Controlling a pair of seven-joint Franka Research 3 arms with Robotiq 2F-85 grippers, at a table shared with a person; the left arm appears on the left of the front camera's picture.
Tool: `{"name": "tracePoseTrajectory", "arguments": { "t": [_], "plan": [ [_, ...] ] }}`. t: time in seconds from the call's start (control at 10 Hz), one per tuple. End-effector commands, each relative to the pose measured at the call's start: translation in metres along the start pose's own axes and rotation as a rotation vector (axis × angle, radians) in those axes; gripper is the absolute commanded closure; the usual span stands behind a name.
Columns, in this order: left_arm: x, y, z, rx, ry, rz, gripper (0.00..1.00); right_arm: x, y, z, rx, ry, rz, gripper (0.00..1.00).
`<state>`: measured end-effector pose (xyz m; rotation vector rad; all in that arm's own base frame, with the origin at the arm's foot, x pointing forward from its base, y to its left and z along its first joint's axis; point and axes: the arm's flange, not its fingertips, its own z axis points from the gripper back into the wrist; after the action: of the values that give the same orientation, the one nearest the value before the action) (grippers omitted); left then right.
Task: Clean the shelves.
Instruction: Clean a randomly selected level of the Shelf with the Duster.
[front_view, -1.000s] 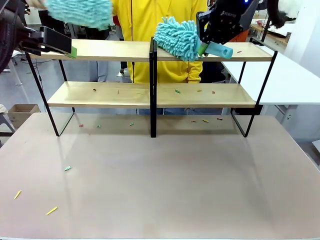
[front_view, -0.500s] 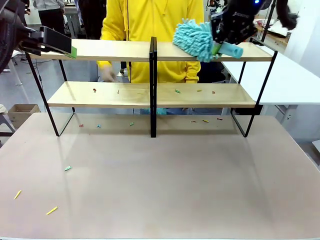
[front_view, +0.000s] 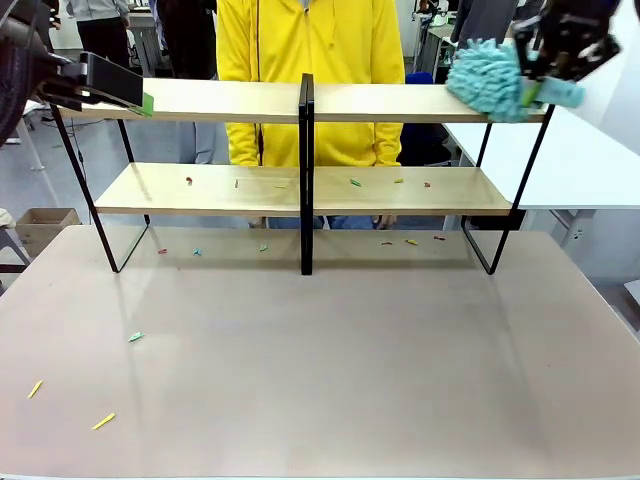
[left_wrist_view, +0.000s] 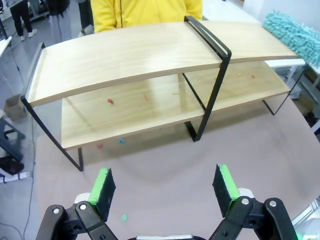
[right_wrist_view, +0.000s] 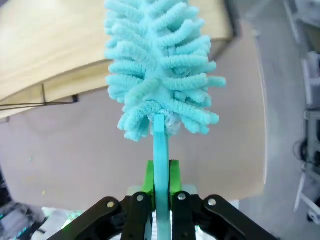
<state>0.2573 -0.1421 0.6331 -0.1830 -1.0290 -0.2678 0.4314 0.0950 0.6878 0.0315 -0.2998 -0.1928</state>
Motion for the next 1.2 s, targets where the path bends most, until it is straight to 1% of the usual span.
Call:
{"name": "tracePoseTrajectory", "arguments": {
  "t": [0.0,0.1,0.2,0.3,0.4,0.5,0.8,0.9,1.1],
  "plan": [
    [0.001,0.001,0.000,0.005,-0.001,0.001,0.00,-0.014,-0.025,0.012,-0.111,-0.029,-0.091,0.88],
    [0.001,0.001,0.000,0.005,-0.001,0.001,0.00,-0.020,-0.036,0.025,-0.157,-0.156,-0.057,0.88],
    [0.001,0.001,0.000,0.005,-0.001,0.001,0.00,-0.026,-0.039,0.033,0.009,-0.188,0.034,0.88],
    [0.001,0.001,0.000,0.005,-0.001,0.001,0.00,-0.034,-0.036,0.041,0.210,-0.192,0.182,0.88],
    [0.001,0.001,0.000,0.005,-0.001,0.001,0.00,-0.037,-0.034,0.043,0.352,-0.165,0.258,0.88],
    [0.001,0.001,0.000,0.005,-0.001,0.001,0.00,-0.036,-0.036,0.044,0.445,-0.136,0.277,0.88],
    [0.001,0.001,0.000,0.005,-0.001,0.001,0.00,-0.037,-0.041,0.039,0.548,-0.086,0.276,0.88],
    [0.001,0.001,0.000,0.005,-0.001,0.001,0.00,-0.038,-0.044,0.038,0.600,-0.053,0.304,0.88],
    [0.001,0.001,0.000,0.005,-0.001,0.001,0.00,-0.045,-0.059,0.046,0.726,0.060,0.407,0.88]
  ]
}}
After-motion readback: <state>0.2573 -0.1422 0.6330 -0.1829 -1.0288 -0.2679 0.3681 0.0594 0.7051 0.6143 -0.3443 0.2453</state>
